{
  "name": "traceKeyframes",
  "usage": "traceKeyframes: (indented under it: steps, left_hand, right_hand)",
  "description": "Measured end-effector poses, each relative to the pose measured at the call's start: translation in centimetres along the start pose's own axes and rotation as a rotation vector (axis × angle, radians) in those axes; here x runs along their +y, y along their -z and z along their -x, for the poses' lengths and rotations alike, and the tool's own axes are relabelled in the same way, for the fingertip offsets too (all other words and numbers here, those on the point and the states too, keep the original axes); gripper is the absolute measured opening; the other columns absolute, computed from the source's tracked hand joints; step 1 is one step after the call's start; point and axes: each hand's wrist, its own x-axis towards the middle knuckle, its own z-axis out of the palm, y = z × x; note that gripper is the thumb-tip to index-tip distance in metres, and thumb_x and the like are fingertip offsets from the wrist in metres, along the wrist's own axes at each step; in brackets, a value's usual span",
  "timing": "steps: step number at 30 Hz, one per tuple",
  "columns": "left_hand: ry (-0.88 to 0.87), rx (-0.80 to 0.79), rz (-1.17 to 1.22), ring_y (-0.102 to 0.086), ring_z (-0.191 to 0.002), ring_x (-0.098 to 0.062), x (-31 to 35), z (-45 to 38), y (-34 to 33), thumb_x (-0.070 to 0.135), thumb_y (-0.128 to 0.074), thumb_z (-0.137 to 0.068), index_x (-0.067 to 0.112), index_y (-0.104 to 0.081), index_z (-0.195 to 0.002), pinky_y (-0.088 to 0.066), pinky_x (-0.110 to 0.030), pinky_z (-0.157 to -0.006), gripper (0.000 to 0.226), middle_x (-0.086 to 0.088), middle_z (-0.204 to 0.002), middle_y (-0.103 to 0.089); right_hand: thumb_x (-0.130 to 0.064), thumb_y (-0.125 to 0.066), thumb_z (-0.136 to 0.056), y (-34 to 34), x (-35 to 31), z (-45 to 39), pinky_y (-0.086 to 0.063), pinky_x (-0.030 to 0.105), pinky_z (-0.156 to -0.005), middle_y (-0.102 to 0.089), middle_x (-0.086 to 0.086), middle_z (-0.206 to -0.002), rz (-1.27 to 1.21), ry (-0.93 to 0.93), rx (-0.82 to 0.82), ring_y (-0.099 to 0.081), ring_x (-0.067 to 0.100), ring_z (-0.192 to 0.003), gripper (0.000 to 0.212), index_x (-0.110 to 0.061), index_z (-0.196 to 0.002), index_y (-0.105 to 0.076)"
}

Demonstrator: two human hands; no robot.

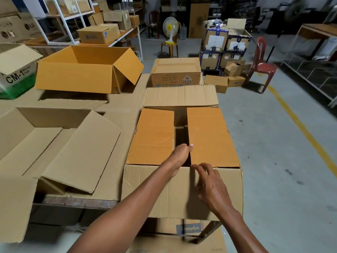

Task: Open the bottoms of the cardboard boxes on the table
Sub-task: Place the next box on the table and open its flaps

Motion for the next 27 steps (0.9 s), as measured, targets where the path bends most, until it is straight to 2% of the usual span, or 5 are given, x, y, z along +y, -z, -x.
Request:
traceKeyframes:
  steps: [6,12,16,20,27]
  left_hand:
    - [-0.014,0.118,-0.121,-0.010,-0.154,-0.027,0.5,-0.5,-0.2,0.048,-0.035,-0.103,0.021,-0.009,-0.160,-0.015,-0.048,-0.122,0.068,-0.003,-0.168,-0.004]
    - [-0.304,0.241,-0.380,0.009,-0.152,-0.036,2.7,1.9,1.9,0.055,-0.048,-0.098,0.040,0.018,-0.155,-0.005,-0.057,-0.119,0.088,0.006,-0.167,0.014]
    - [-0.374,0.462,-0.606,0.028,-0.147,-0.038,2.7,1.3,6.0,0.061,-0.048,-0.094,0.043,0.016,-0.154,0.014,-0.063,-0.114,0.089,0.005,-0.165,0.021]
    - [-0.250,0.594,-0.714,0.027,-0.148,-0.039,0.9,0.2,10.4,0.061,-0.047,-0.094,0.040,0.005,-0.157,0.013,-0.062,-0.115,0.084,0.003,-0.166,0.018]
    - [0.010,0.465,-0.744,0.015,-0.151,-0.041,-4.9,-1.0,13.3,0.053,-0.055,-0.090,0.039,-0.017,-0.157,0.005,-0.058,-0.120,0.078,0.002,-0.167,0.013]
  right_hand:
    - [-0.008,-0.076,-0.072,0.2,0.3,0.0,-0.053,0.026,-0.080,-0.038,-0.003,-0.145,0.000,0.014,0.001,-0.050,0.019,-0.114,0.090,-0.037,-0.146,-0.035]
    - [-0.023,-0.078,-0.079,0.1,0.4,0.1,-0.051,0.024,-0.089,-0.034,-0.004,-0.147,-0.002,0.033,0.022,-0.048,0.016,-0.118,0.082,-0.037,-0.147,-0.034]
    - [-0.033,-0.075,-0.083,0.1,0.4,0.1,-0.051,0.026,-0.093,-0.034,-0.004,-0.149,-0.011,0.021,0.040,-0.047,0.014,-0.121,0.077,-0.038,-0.148,-0.034]
    - [-0.038,-0.075,-0.083,-0.1,0.3,-0.2,-0.053,0.027,-0.088,-0.037,-0.003,-0.147,0.000,0.009,0.065,-0.050,0.016,-0.116,0.072,-0.035,-0.146,-0.039]
    - [-0.046,-0.070,-0.087,0.1,-0.3,-1.2,-0.056,0.031,-0.080,-0.044,-0.002,-0.141,0.033,-0.009,0.061,-0.055,0.019,-0.108,0.056,-0.033,-0.137,-0.047]
